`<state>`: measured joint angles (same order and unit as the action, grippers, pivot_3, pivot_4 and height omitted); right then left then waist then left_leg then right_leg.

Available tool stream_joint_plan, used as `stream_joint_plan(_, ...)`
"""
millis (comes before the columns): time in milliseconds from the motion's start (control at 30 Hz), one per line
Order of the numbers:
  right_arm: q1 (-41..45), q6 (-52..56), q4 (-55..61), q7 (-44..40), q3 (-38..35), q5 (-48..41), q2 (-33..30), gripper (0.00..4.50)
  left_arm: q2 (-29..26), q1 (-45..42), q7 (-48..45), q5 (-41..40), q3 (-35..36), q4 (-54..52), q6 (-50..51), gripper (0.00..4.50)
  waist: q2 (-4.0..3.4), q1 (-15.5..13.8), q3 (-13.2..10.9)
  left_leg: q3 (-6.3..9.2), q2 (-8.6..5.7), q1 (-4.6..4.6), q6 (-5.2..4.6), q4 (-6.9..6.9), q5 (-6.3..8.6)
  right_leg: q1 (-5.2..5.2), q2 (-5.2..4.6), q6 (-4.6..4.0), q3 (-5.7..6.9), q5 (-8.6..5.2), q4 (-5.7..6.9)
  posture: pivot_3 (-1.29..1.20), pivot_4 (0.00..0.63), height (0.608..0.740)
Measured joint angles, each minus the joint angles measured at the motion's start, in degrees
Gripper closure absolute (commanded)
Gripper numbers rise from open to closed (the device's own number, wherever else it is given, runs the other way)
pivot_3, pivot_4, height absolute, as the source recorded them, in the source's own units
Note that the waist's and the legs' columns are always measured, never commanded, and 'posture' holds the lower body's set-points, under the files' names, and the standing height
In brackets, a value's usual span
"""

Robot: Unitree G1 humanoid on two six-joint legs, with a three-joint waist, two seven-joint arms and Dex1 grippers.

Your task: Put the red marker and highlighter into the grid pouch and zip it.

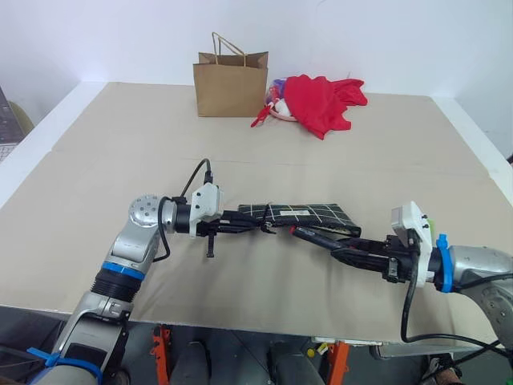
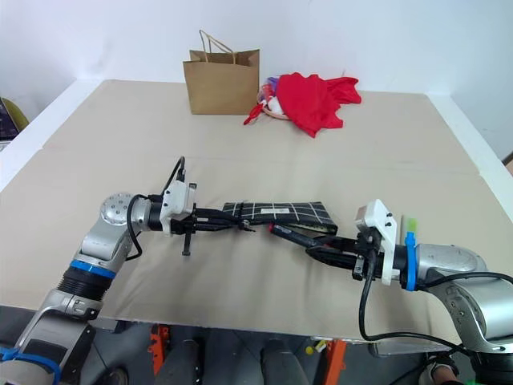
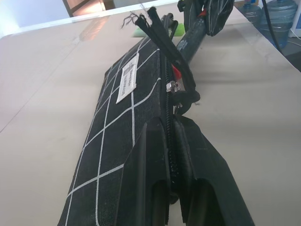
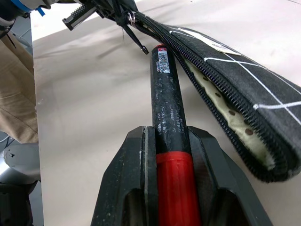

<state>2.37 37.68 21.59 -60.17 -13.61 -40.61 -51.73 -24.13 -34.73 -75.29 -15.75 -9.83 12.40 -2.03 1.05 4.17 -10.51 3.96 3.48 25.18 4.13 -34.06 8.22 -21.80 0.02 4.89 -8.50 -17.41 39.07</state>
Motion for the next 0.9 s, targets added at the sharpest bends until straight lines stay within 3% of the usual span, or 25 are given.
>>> stream_joint_plan(233,-4.07,1.19,1.33,-5.98,-4.57,-5.26,-2.27,3.79,-0.2,0.01,-0.13,0.57,-0.41,0.89,-0.63,4.5,0.0,-0.03,0.0,0.01,0.0,-0.03,0.0,-0.02,0.0,0.04,0.0,0.0,0.0,0.02,0.0,0.0,0.15,0.74)
stream_joint_plan(900,-0.95,0.76,-2.4,-2.37,-1.89,-0.17,-2.0,3.79,-0.01,0.03,0.14,0.27,-0.56,0.01,-0.14,4.5,0.01,0.03,0.0,0.01,0.0,-0.06,0.0,-0.03,0.0,0.06,0.0,0.0,0.0,0.03,0.0,0.0,0.15,0.74)
